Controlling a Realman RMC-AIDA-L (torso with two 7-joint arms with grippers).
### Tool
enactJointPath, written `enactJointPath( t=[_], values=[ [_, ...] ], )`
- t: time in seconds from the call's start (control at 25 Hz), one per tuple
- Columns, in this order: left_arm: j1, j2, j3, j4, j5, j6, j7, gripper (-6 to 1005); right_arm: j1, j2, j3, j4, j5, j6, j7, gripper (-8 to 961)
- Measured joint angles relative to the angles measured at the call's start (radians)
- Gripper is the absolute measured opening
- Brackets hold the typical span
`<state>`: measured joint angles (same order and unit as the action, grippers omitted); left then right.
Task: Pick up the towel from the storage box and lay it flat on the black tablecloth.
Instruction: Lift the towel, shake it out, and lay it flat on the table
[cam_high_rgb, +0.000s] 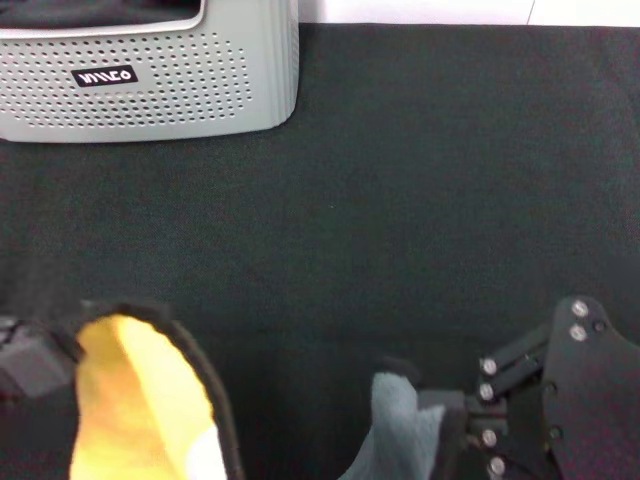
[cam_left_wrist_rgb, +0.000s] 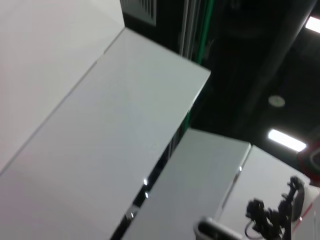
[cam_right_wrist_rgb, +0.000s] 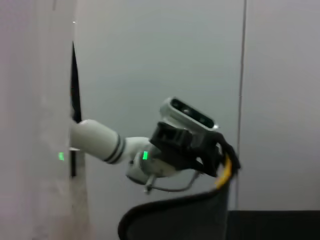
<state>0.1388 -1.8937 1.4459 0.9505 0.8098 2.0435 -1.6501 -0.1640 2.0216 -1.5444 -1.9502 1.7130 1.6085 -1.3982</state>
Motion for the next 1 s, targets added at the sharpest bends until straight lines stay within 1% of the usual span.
enactJointPath(
  t=[0.16,0.4,0.48,0.6,0.72,0.8,0.84,0.88,0.96,1.0],
  values=[
    [-0.012,0.001,0.005,-0.001,0.056,0.000,-0.017,12,-0.009,0.000,0.009,-0.005,0.010,0.053,0.012,38],
    [0.015,0.027,0.018,0.059,0.041,0.000,-0.041,12,-0.047,0.000,0.018,-0.025,0.029,0.108,0.014,42],
    [0.014,0.031,0.019,0.069,0.041,0.000,-0.052,12,-0.049,0.000,0.028,-0.019,0.034,0.118,0.023,43],
    [-0.007,0.035,0.019,0.064,0.041,0.000,-0.064,12,-0.048,-0.001,0.050,0.003,0.051,0.126,0.038,44],
    [-0.048,0.034,0.001,0.023,0.040,-0.002,-0.073,12,-0.042,-0.002,0.081,0.040,0.062,0.117,0.039,46],
    [-0.105,0.026,-0.018,-0.052,0.039,-0.003,-0.079,12,-0.027,0.001,0.124,0.112,0.065,0.088,0.042,47],
    [-0.105,0.026,-0.018,-0.052,0.039,-0.003,-0.079,12,-0.019,0.002,0.137,0.139,0.068,0.080,0.042,47],
    [-0.190,0.017,-0.032,-0.169,0.039,-0.004,-0.074,12,0.000,0.002,0.150,0.179,0.073,0.072,0.039,48],
    [-0.225,0.014,-0.035,-0.220,0.042,-0.004,-0.067,11,0.042,0.002,0.166,0.255,0.079,0.053,0.035,49],
    [-0.264,0.010,-0.035,-0.270,0.047,-0.005,-0.058,11,0.062,0.002,0.171,0.292,0.079,0.042,0.031,50]
  ],
)
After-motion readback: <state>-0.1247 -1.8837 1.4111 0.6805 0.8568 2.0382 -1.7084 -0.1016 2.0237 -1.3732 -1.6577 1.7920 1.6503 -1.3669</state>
